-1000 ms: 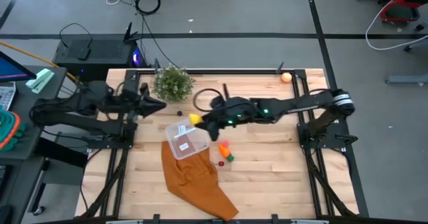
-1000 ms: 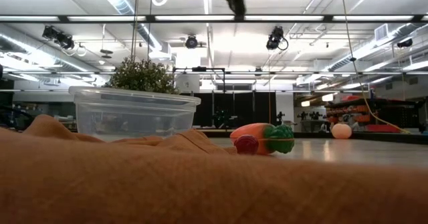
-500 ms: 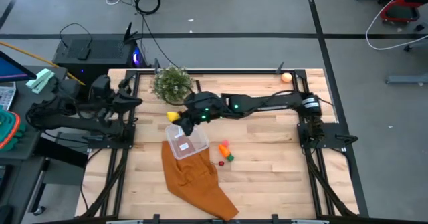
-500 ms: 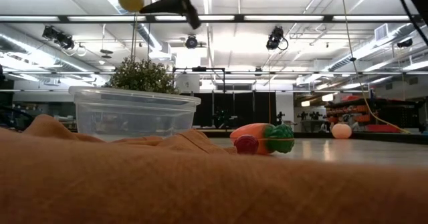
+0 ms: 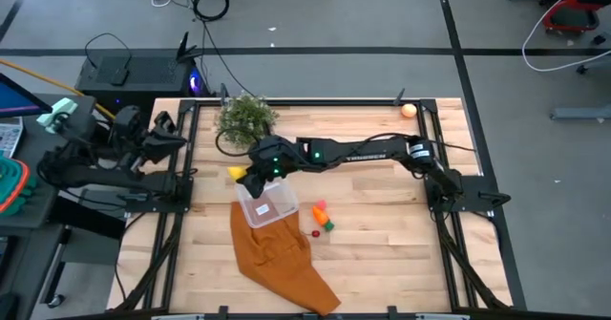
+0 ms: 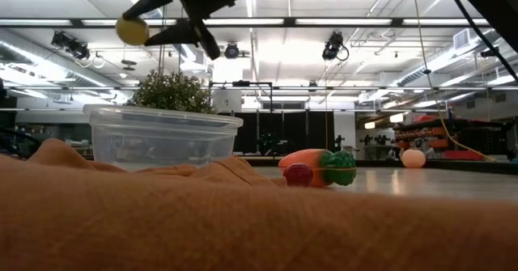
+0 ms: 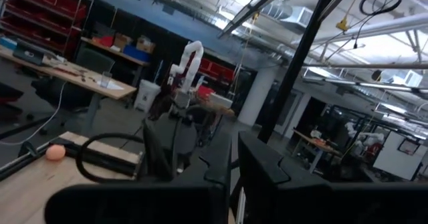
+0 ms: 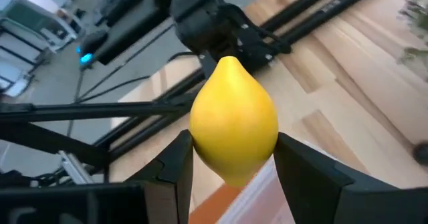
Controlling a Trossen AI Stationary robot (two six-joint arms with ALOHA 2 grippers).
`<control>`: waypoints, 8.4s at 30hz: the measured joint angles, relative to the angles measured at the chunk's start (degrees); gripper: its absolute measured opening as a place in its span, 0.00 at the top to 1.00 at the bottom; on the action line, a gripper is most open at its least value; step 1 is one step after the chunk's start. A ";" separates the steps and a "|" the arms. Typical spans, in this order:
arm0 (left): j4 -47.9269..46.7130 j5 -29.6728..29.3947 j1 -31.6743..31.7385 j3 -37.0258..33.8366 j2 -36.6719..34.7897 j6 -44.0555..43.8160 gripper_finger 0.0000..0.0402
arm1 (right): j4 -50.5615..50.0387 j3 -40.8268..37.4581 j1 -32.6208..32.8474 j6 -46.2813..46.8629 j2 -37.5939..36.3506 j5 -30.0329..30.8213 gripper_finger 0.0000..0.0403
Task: Pick and placing Produce into tupperware
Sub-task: Put the yellow lemon into the bin, then put the top pink peach into the bin
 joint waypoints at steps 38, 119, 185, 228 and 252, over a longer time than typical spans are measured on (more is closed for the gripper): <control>-0.23 -0.01 0.00 0.02 -4.53 2.78 0.91 | -18.55 4.61 -0.03 -18.18 5.25 -4.76 0.64; -2.77 -0.01 0.00 0.04 -4.51 2.25 0.93 | -32.41 3.28 3.30 -46.88 9.34 0.94 0.64; -2.85 0.01 0.00 0.04 -4.53 1.81 0.90 | -38.07 11.20 3.19 -46.81 10.03 2.93 0.51; -5.73 0.01 0.00 0.04 -4.51 3.41 0.90 | -71.57 13.41 -14.82 -22.43 -6.44 12.27 0.51; -5.63 -1.19 0.00 0.04 -4.51 3.39 0.89 | -50.05 -58.57 1.76 13.17 -55.57 10.27 0.51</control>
